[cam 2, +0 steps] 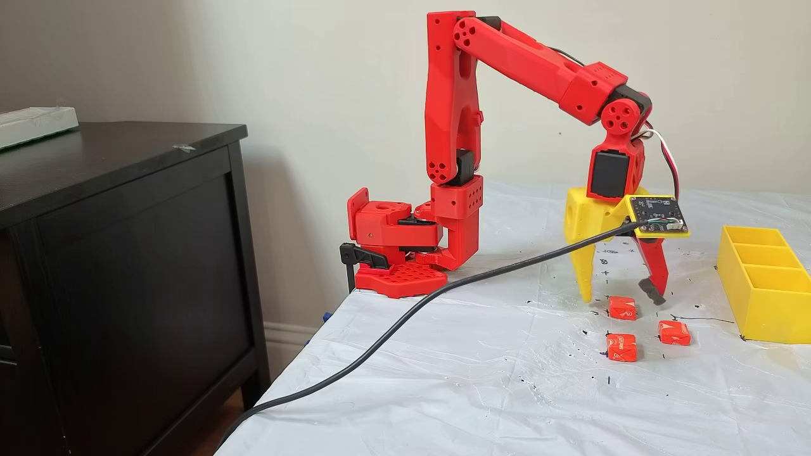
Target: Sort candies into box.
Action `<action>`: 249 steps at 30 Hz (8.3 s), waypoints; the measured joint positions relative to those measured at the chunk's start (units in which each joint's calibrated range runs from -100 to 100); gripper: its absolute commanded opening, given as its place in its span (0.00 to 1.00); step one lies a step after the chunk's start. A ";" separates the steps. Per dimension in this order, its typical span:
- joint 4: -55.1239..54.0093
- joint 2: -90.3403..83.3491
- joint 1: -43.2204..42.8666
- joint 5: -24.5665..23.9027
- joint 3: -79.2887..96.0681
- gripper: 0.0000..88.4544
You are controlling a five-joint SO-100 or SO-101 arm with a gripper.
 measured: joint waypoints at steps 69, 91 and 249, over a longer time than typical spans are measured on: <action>2.35 -5.69 -9.35 -6.35 -3.06 0.00; 3.61 6.02 -18.85 -15.38 -32.21 0.00; 12.64 14.17 6.26 2.54 -28.62 0.33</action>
